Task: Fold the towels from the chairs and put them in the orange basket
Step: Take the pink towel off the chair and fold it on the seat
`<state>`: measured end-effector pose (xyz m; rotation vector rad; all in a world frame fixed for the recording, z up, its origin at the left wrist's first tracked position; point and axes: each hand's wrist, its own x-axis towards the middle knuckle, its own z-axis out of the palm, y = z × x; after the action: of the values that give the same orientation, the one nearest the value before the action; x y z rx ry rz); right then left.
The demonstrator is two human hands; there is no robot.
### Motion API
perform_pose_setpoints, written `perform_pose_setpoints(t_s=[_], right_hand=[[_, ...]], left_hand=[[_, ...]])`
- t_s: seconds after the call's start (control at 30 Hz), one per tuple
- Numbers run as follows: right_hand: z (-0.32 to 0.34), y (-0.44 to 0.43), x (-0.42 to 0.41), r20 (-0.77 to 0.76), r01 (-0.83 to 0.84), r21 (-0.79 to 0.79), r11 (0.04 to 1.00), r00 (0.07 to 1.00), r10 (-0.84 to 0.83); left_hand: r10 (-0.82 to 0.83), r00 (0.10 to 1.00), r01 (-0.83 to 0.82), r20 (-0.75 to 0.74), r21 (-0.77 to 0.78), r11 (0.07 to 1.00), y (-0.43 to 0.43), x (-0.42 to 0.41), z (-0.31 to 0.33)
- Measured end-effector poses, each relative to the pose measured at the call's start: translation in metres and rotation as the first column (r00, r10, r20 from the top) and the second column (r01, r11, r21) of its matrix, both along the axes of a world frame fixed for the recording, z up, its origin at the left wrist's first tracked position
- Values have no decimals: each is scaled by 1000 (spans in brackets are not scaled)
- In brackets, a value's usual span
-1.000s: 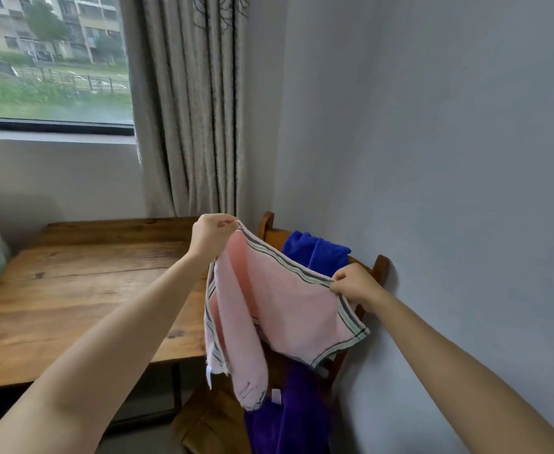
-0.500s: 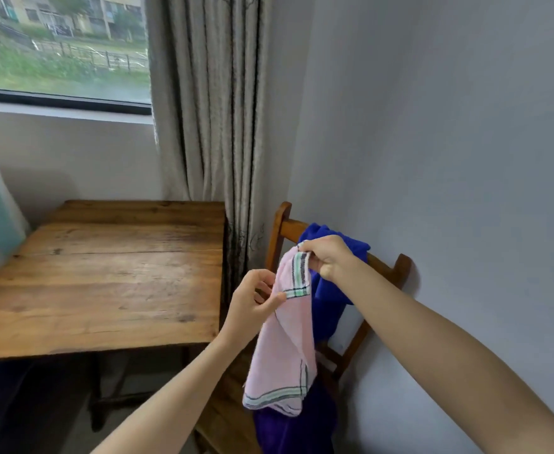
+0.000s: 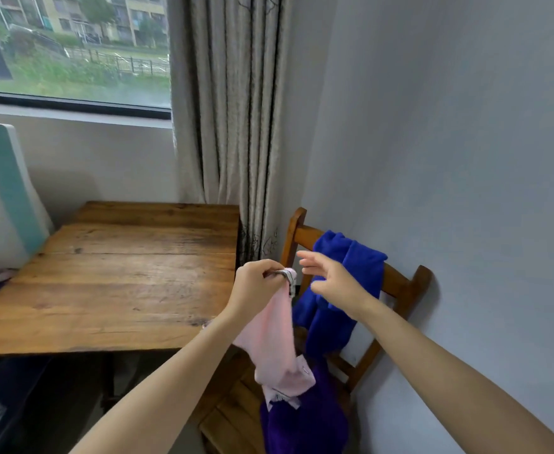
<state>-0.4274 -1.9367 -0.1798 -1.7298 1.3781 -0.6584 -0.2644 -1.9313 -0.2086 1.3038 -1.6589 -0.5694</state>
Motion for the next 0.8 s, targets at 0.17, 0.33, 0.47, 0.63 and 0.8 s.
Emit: perform_pose_setpoints(t_s=[0.17, 0.33, 0.47, 0.63, 0.8], right_hand=[[-17, 12, 8, -151, -83, -97, 992, 986, 68], [-28, 13, 16, -83, 27, -349, 937, 995, -60], [-16, 4, 15, 27, 83, -306, 948, 997, -78], [3, -12, 11, 184, 204, -203, 958, 968, -167], [25, -32, -16, 369, 373, -82, 924, 873, -319]], left_hand=[[7, 1000, -8, 29, 48, 999, -5, -5, 4], [-4, 999, 2, 38, 54, 999, -5, -2, 4], [-45, 989, 33, 137, 94, 995, -3, 2, -7], [-151, 980, 89, 133, 383, 919, 5, 22, -38], [-193, 954, 58, 230, 489, 870, 6, 67, -61]])
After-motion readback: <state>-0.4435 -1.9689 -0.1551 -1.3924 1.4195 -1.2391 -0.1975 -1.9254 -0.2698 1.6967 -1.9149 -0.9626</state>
